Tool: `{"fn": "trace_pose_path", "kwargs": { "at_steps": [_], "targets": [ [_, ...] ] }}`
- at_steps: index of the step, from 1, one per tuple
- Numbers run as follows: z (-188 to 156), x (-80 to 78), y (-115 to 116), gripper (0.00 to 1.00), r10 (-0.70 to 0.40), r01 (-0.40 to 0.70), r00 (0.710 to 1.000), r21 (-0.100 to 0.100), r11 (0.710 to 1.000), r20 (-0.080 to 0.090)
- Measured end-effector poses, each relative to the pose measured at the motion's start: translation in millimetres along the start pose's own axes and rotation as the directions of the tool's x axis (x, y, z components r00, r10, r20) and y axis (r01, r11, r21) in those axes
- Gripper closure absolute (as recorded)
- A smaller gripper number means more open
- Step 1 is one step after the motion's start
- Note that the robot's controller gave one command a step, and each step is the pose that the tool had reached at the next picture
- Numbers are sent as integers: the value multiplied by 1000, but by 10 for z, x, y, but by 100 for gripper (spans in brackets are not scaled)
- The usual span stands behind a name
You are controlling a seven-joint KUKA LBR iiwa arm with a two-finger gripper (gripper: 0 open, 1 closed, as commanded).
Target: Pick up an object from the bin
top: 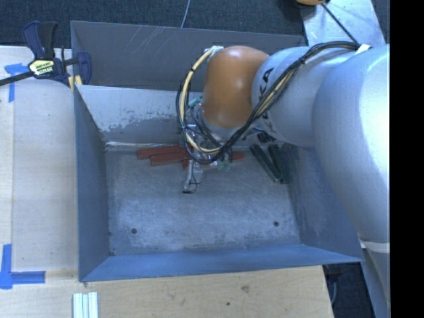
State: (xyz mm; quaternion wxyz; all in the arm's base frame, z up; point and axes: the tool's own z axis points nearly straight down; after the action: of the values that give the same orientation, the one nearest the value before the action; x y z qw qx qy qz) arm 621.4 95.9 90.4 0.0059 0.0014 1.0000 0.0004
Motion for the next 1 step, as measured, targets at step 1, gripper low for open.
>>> {"fn": "trace_pose_path", "kwargs": {
  "at_steps": [1],
  "targets": [
    [125, 32, -16, 0, 25, -25, 1000, -2, 1000, -4]
  ]
}}
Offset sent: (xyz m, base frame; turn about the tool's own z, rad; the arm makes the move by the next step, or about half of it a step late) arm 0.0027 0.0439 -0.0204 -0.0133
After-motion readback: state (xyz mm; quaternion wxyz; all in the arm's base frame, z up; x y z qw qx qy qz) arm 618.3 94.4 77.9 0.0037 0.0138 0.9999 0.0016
